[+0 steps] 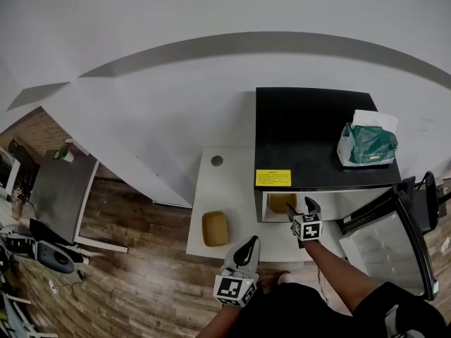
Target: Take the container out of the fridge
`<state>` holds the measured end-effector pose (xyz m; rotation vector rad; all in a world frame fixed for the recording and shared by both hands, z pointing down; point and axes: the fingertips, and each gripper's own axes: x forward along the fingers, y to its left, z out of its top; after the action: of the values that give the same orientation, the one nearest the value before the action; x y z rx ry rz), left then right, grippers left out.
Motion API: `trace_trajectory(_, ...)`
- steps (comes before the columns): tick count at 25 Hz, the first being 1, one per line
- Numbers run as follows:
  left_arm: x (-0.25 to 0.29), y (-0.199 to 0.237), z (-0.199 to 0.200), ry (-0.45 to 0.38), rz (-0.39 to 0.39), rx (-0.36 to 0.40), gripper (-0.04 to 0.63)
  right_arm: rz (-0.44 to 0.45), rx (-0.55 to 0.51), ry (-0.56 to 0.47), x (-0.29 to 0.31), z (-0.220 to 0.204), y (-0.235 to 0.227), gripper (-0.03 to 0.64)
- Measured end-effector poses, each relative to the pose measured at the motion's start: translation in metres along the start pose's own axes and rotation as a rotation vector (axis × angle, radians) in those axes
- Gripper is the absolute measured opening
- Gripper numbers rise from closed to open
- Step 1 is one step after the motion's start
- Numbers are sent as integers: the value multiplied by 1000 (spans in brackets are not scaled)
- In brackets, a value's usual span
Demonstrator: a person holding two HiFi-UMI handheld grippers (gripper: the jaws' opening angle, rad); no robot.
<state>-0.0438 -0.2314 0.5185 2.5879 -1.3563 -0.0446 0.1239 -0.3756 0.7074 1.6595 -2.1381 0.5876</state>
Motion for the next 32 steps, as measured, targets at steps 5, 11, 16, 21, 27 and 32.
trace_trajectory(5, -10, 5, -11, 19, 23, -19, 15, -2, -3, 72, 28, -18, -12, 322)
trace_trajectory(11, -21, 12, -16, 16, 53, -72, 14, -9, 63, 154, 56, -35, -24, 322)
trace_trajectory(16, -30, 17, -23, 34, 89, -69, 15, -10, 50, 190, 75, -44, -30, 322)
trace_trajectory(21, -39, 19, -29, 46, 115, -69, 14, -12, 96, 224, 85, -51, -37, 321)
trace_trajectory(27, -56, 40, -29, 36, 186, -87, 15, 6, 84, 256, 90, -59, -32, 318)
trace_trajectory(32, -68, 52, -23, 19, 233, -71, 15, 4, 54, 285, 93, -63, -29, 314)
